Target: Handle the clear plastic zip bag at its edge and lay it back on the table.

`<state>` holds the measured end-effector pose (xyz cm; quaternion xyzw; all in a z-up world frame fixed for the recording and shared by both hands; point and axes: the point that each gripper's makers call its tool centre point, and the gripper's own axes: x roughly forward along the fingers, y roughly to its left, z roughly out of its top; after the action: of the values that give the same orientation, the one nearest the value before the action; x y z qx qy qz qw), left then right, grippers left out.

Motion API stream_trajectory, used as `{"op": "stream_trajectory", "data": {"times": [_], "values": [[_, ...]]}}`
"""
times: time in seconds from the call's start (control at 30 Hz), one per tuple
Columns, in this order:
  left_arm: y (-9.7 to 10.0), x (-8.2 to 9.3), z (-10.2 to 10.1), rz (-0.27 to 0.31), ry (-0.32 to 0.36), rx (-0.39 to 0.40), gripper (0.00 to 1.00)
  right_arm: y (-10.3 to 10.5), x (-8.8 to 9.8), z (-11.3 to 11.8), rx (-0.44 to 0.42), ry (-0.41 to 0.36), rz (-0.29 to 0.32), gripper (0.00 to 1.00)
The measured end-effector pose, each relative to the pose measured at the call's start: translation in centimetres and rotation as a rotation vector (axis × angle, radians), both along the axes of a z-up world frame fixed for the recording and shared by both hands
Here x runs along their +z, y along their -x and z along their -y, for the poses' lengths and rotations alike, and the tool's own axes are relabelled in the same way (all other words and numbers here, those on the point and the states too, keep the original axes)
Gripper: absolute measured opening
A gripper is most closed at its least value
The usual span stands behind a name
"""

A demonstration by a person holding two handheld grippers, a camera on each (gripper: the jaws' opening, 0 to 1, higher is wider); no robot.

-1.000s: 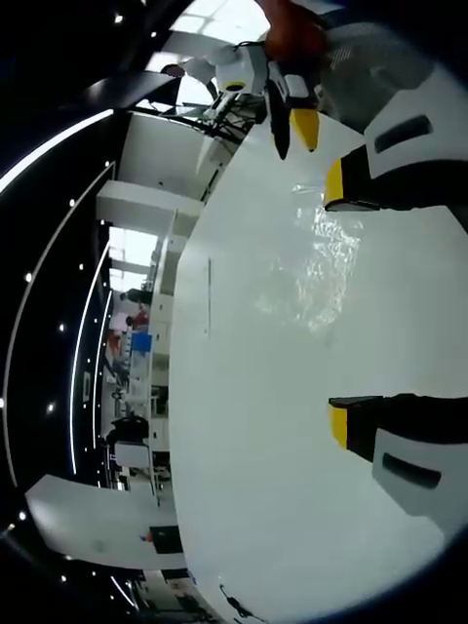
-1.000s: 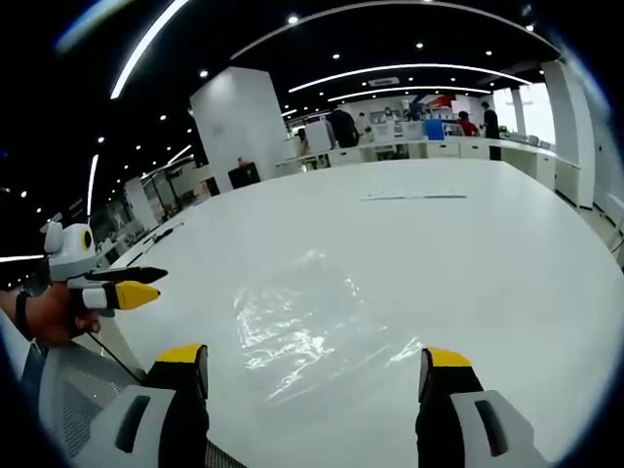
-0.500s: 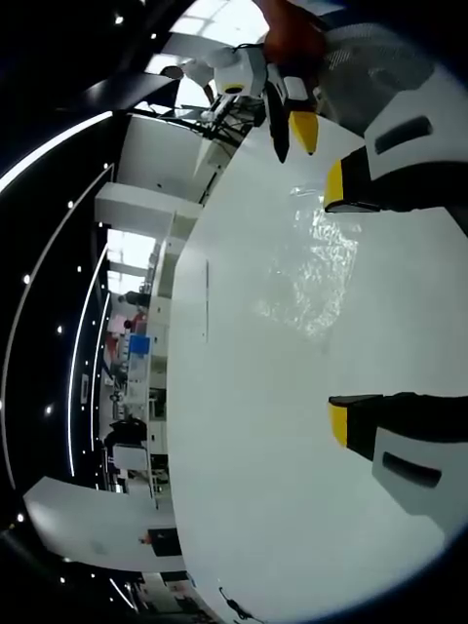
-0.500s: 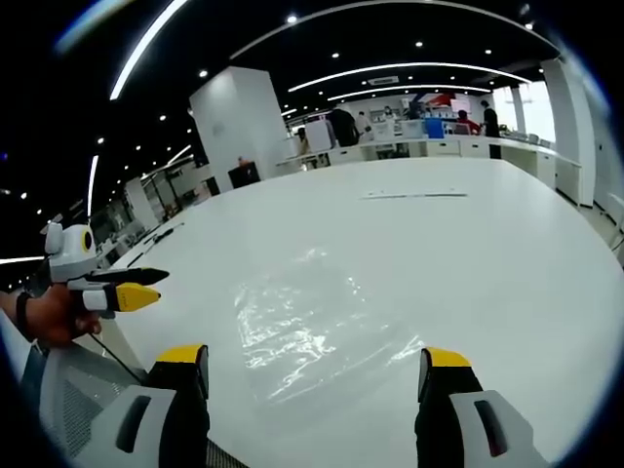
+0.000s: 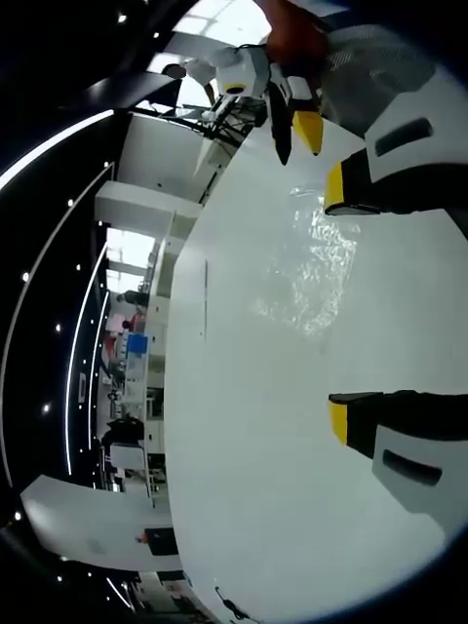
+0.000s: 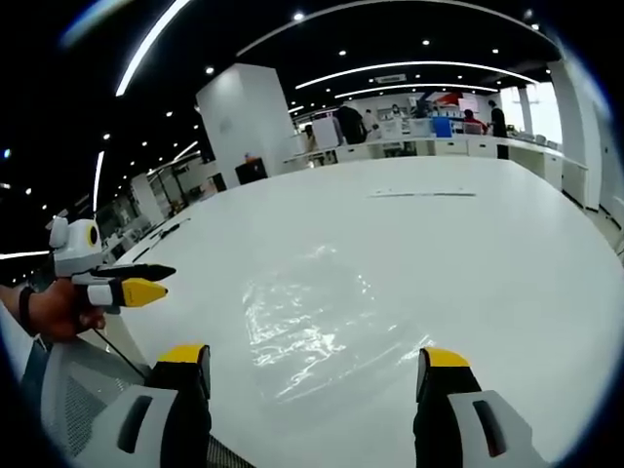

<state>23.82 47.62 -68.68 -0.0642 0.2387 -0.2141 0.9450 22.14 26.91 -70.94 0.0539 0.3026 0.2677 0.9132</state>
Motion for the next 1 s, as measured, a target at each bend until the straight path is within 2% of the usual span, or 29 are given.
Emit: {"op": "stream_trajectory", "data": {"times": [0.37,0.6,0.77,1.0], "values": [[0.2,0.1,0.3,-0.005,0.001,-0.003,0.72,0.1,0.3,-0.1,0.005,-0.005,-0.001,0.86],[0.1,0.1,0.3,-0.006,0.003,-0.004,0.72,0.0,0.0,-0.5,0.031,0.024,-0.005,0.84],[0.1,0.0,0.2,-0.008,0.003,-0.005,0.72,-0.5,0.1,-1.3,0.036,-0.001,-0.006,0.84],[0.1,0.0,0.0,-0.008,0.010,0.001,0.72,-1.6,0.1,-2.6,0.070,0.002,0.007,0.84]]}}
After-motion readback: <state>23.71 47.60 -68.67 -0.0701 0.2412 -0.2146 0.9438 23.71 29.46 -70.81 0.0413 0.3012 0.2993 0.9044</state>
